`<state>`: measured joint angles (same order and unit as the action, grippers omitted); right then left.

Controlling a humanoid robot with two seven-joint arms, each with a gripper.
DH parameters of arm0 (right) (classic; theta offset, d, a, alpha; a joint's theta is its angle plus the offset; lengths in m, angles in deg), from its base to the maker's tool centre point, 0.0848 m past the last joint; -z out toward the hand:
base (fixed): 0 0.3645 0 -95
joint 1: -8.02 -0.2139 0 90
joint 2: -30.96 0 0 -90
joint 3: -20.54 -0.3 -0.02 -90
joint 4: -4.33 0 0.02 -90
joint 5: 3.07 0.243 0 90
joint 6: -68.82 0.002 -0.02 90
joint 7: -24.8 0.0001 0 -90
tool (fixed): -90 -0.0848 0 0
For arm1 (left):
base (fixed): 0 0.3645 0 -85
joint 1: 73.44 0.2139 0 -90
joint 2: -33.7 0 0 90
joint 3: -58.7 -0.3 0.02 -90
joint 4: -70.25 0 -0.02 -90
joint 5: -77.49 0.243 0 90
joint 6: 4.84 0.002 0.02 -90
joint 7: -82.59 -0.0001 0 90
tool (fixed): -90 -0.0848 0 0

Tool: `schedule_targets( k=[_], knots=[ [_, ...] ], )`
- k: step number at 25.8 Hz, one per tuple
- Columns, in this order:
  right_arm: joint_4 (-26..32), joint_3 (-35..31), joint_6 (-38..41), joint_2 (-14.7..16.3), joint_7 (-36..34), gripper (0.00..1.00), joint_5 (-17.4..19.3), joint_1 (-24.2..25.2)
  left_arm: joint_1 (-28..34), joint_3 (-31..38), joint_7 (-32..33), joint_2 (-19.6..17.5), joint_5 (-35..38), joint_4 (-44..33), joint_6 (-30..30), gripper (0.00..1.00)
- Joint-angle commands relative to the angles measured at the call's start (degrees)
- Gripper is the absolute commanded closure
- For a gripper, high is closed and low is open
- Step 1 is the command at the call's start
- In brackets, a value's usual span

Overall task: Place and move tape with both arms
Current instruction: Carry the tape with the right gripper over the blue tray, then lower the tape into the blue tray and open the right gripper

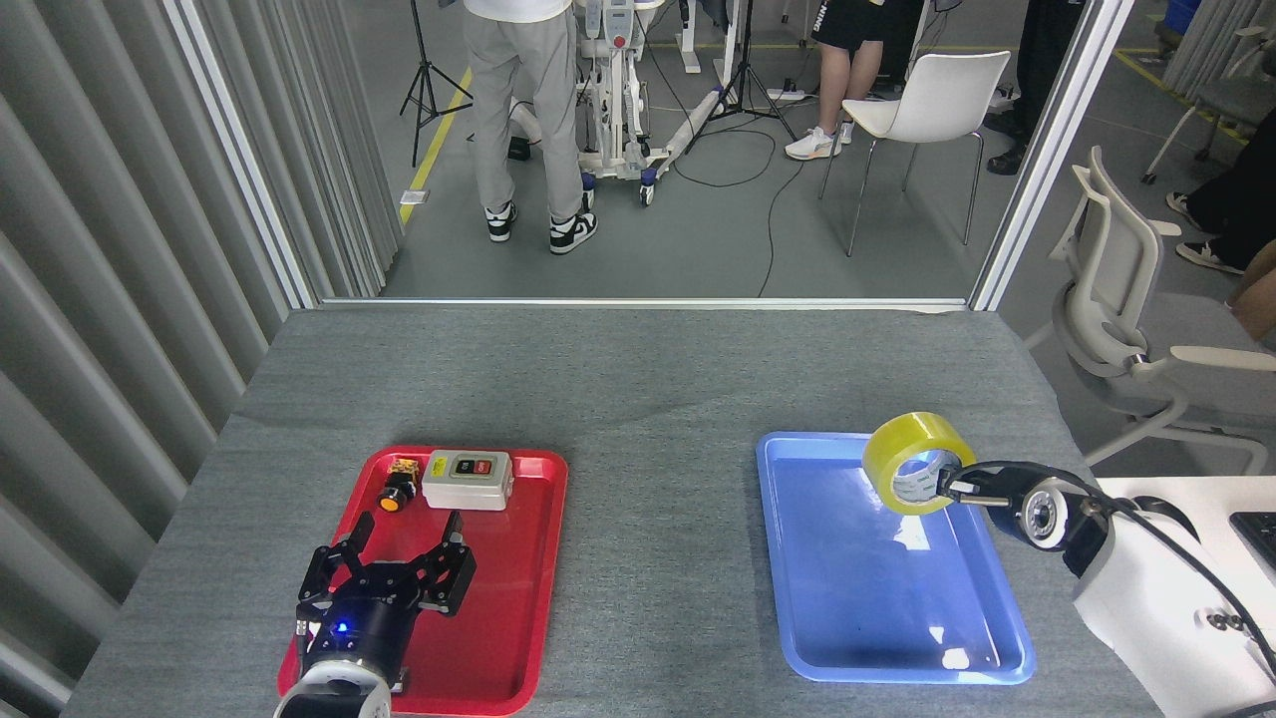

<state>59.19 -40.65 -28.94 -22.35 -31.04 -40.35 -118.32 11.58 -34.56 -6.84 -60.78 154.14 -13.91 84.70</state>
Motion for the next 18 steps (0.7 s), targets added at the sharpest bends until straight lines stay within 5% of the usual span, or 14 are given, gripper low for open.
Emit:
schedule_targets(
  k=[1,7,18],
  knots=[
    [-4.9,3.3,2.9,-1.0,2.3,0.9,0.1,-3.6,-0.1,0.0,-0.1,-0.3,0.1,0.7,0.0,0.0],
    [-4.2,3.6,8.5,0.4,12.4,0.9,9.5,-2.9,-0.2,0.0,0.0,-0.4,0.1,0.7,0.1,0.0],
    [-3.3,5.7,9.2,3.7,19.8,0.91,15.3,-2.6,-0.3,0.0,-0.1,-0.2,0.2,0.7,1.2,0.0]
  ],
)
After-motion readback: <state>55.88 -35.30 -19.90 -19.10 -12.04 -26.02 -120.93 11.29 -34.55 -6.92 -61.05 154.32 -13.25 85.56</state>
